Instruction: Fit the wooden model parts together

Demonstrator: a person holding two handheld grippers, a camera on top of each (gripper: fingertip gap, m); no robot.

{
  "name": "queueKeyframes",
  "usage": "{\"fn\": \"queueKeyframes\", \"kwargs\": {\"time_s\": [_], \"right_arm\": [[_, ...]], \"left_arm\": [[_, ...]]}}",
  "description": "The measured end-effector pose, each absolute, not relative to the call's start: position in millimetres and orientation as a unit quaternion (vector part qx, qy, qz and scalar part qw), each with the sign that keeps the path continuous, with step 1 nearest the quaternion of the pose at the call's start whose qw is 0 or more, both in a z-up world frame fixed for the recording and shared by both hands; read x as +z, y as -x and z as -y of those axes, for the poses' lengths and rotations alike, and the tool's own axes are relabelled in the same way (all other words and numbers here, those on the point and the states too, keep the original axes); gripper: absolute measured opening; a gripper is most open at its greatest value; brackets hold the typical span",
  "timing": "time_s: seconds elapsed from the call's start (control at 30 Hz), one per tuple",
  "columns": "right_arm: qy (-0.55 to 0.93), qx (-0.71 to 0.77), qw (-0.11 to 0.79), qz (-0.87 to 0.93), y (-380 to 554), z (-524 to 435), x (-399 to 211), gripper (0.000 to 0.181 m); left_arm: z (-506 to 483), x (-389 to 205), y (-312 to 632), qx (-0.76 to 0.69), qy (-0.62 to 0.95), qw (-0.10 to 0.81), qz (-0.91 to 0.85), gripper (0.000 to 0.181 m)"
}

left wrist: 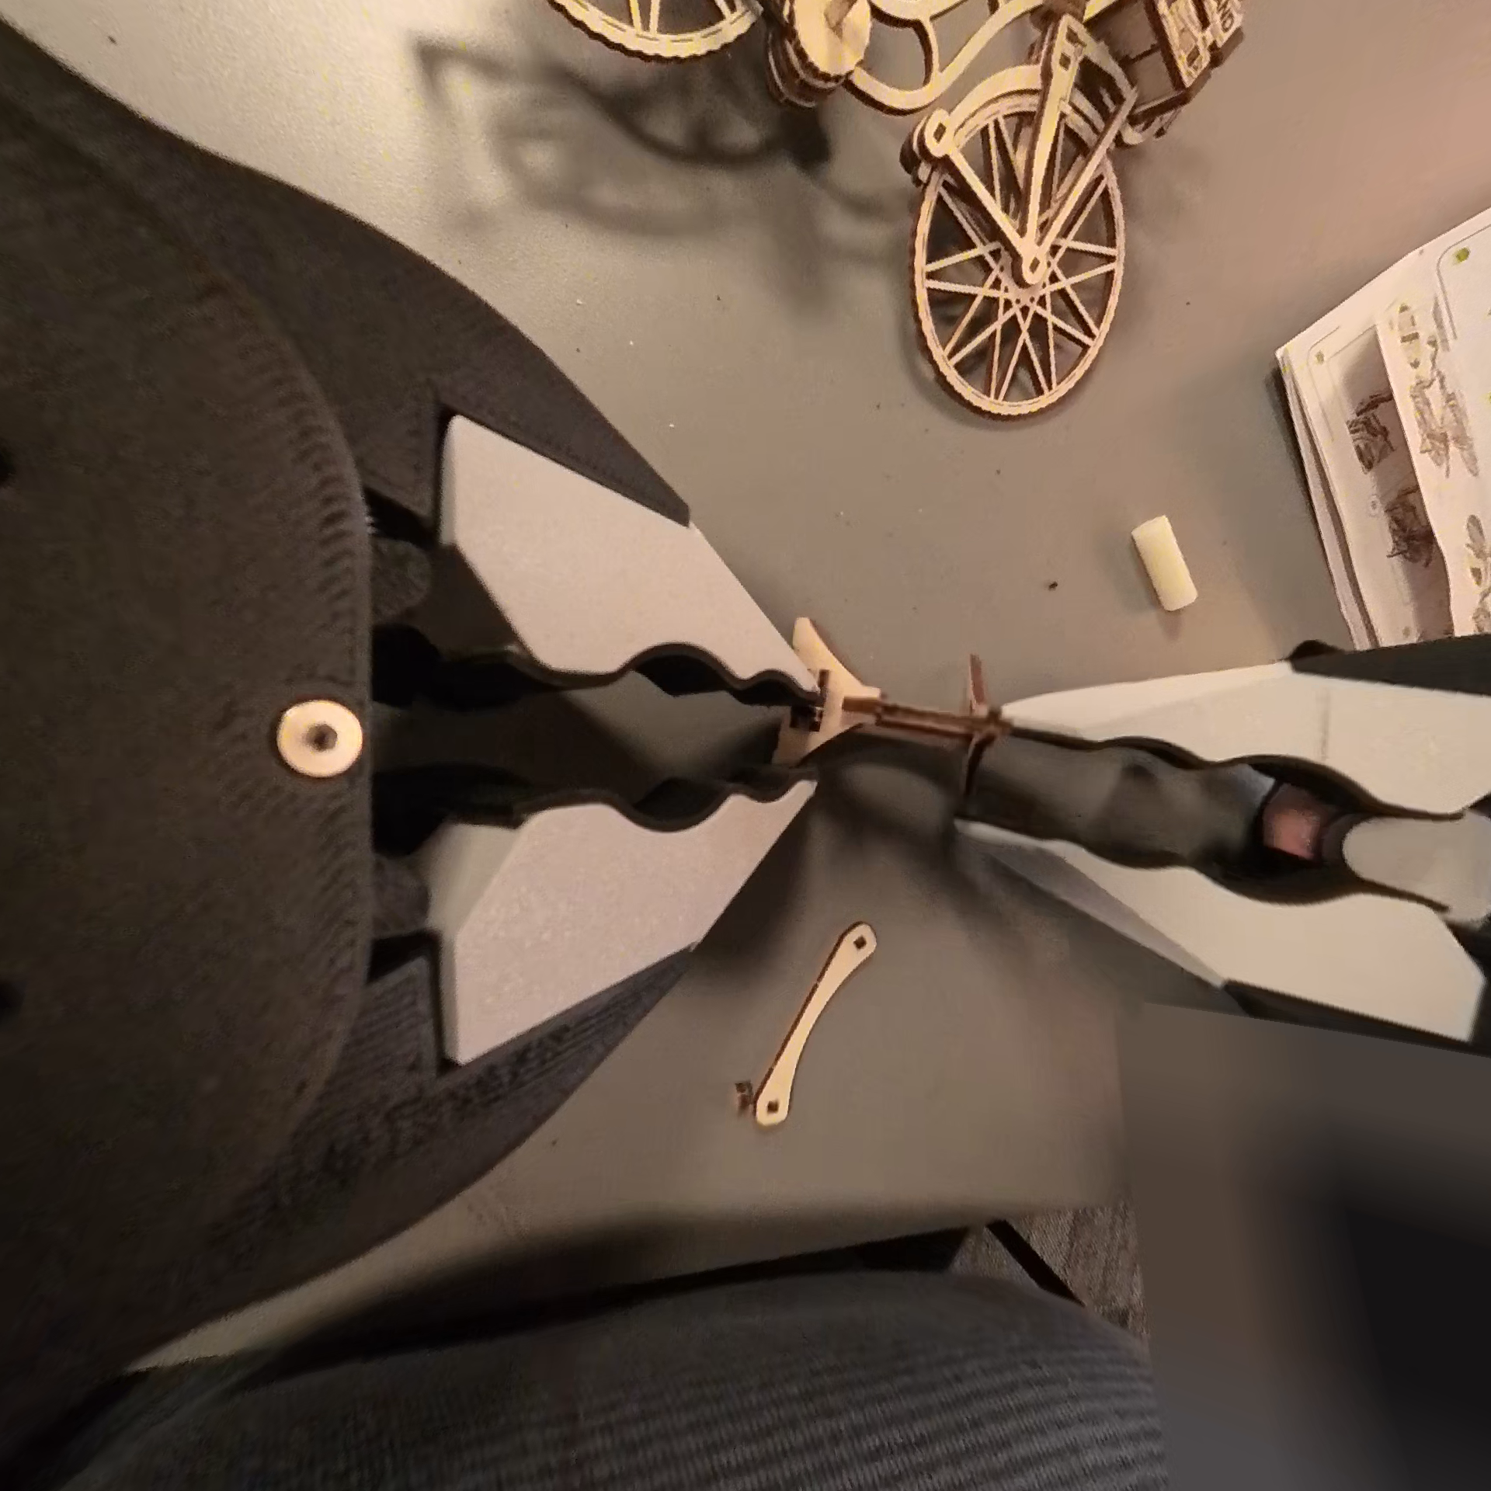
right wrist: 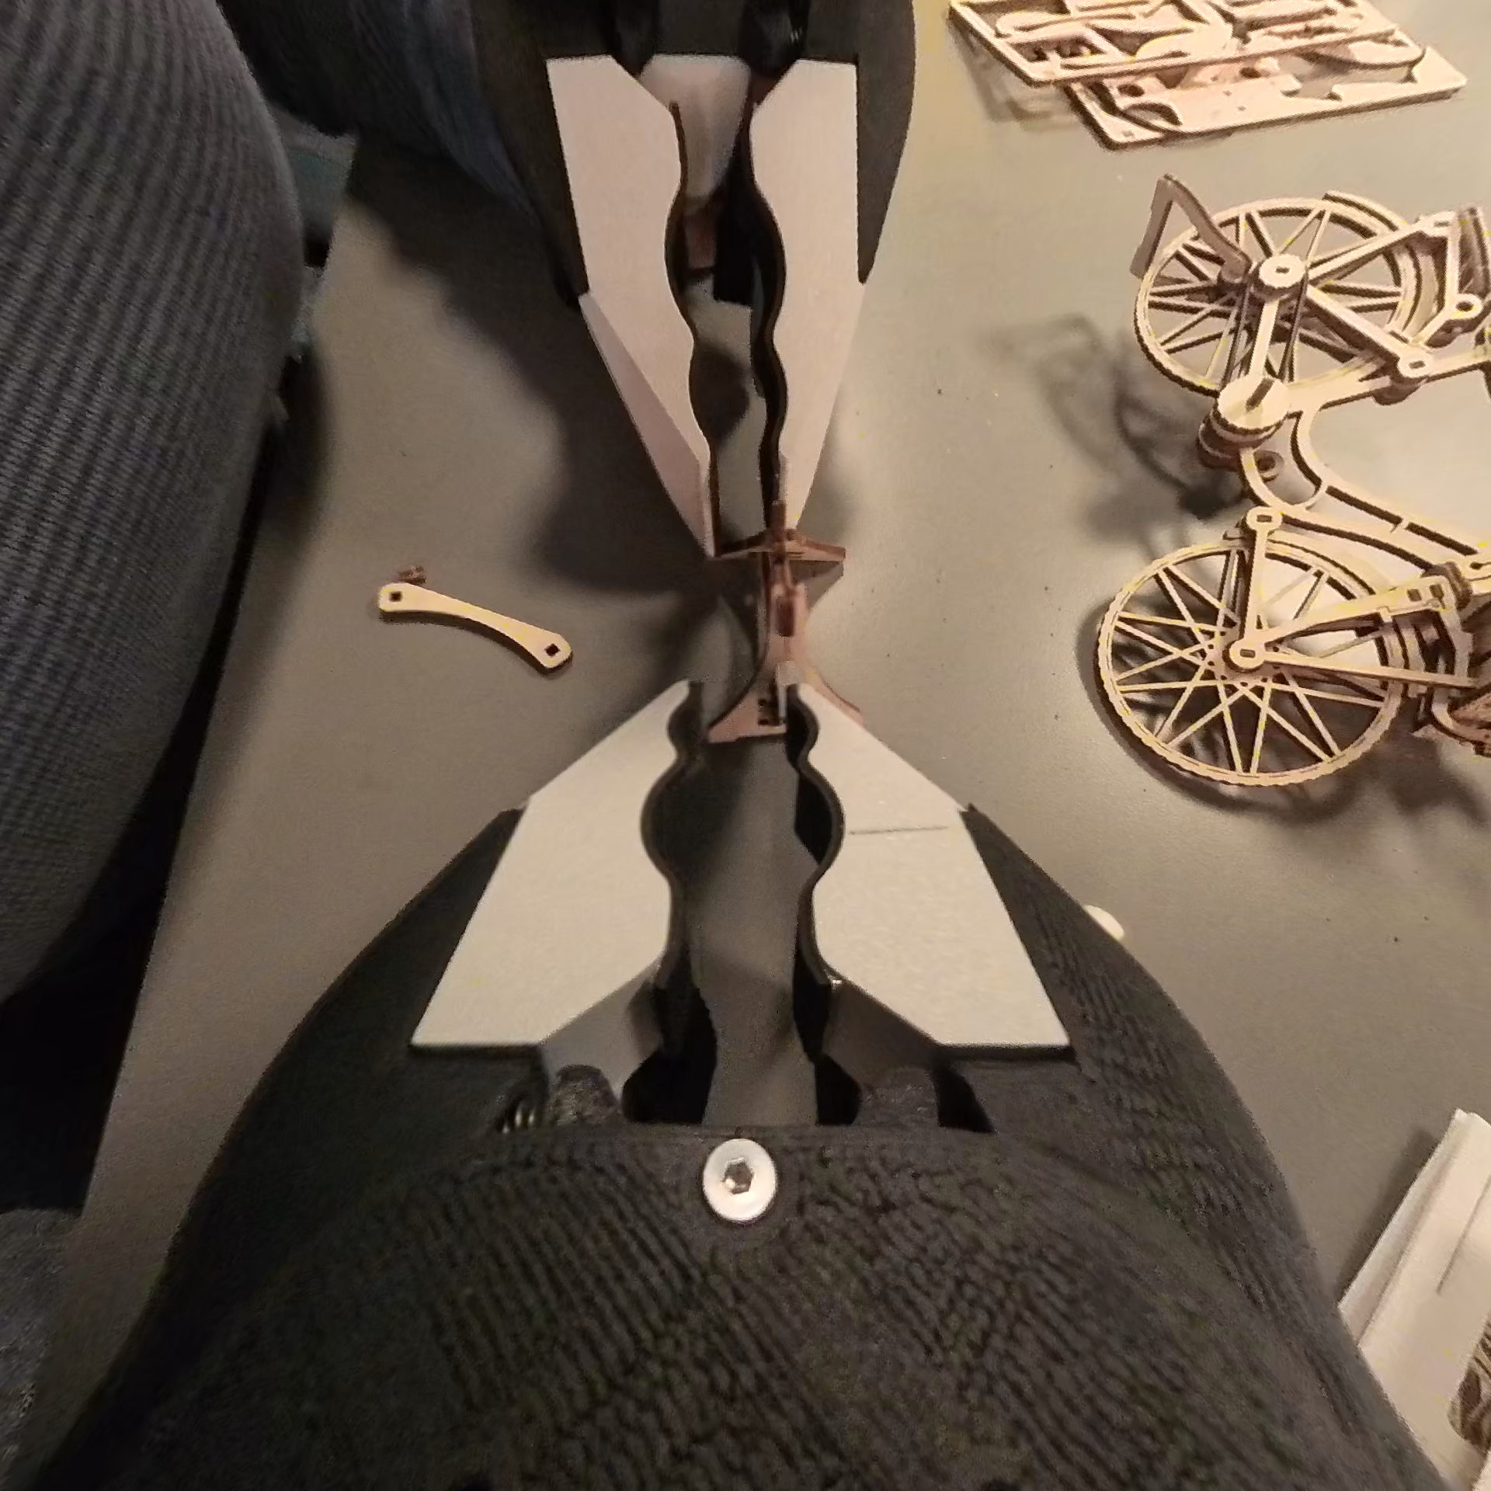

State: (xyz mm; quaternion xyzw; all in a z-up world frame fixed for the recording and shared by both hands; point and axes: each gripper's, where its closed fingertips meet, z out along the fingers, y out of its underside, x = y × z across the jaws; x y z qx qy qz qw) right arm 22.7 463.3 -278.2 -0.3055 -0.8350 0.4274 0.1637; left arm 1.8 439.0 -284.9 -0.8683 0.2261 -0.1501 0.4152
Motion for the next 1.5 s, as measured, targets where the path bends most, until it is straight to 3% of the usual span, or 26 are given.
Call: {"fn": "queueKeyframes", "kwargs": {"time_s": [0.13,0.37,0.67,0.97,1.07,1.23,1.4,1.5], "right_arm": [[0.268,0.424,0.197,0.842,-26.8,-463.5,-274.7,0.037],[0.192,0.417,0.394,0.797,-14.6,-487.2,-245.5,0.038],[0.287,0.416,0.549,0.666,-3.4,-550.4,-198.3,0.037],[0.343,0.340,0.624,0.614,-5.9,-588.3,-190.0,0.031],[0.352,0.323,0.623,0.619,-4.1,-592.0,-194.2,0.031],[0.347,0.307,0.614,0.639,-0.3,-588.7,-201.9,0.029],[0.340,0.298,0.613,0.648,0.1,-585.8,-204.5,0.028],[0.339,0.298,0.614,0.648,-1.1,-585.0,-204.2,0.028]], "left_arm": [[-435.5,-281.3,-6.8,-0.205,0.862,0.407,-0.221,0.029],[-427.2,-253.2,-2.3,-0.256,0.817,0.475,-0.205,0.033],[-438.4,-228.0,36.5,-0.124,0.781,0.588,-0.168,0.048],[-408.8,-236.0,-30.5,-0.227,0.813,0.494,-0.208,0.032],[-401.0,-244.7,-50.1,-0.194,0.838,0.491,-0.142,0.021],[-400.0,-264.8,-70.2,-0.158,0.863,0.471,-0.097,0.019],[-410.6,-289.4,-66.0,-0.074,0.910,0.397,-0.096,0.024],[-412.8,-290.9,-63.6,-0.048,0.925,0.366,-0.091,0.014]]}}
